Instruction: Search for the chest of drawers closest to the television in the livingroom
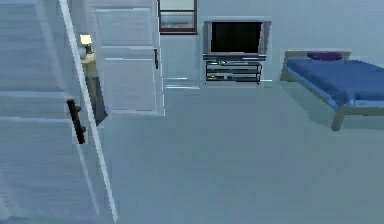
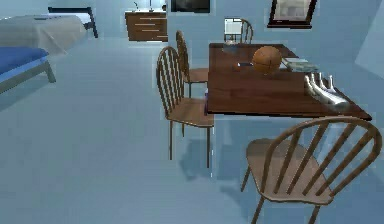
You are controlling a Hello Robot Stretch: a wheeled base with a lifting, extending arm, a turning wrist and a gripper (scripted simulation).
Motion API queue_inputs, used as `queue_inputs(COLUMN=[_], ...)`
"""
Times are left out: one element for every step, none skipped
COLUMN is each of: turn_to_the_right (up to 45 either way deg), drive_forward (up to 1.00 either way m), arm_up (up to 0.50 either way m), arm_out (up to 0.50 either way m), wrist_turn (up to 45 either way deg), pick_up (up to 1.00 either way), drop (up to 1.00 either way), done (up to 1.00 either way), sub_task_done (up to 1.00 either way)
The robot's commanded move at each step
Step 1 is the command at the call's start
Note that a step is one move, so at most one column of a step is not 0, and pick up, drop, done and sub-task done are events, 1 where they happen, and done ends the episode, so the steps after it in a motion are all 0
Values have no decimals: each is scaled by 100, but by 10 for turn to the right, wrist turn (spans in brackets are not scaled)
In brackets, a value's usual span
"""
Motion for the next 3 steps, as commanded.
queue_inputs(turn_to_the_right=[0, 0, -360], drive_forward=[100, 35, 0], arm_up=[0, 0, 0], arm_out=[0, 0, 0], wrist_turn=[0, 0, 0], pick_up=[0, 0, 0], drop=[0, 0, 0], done=[0, 0, 0], sub_task_done=[0, 0, 0])
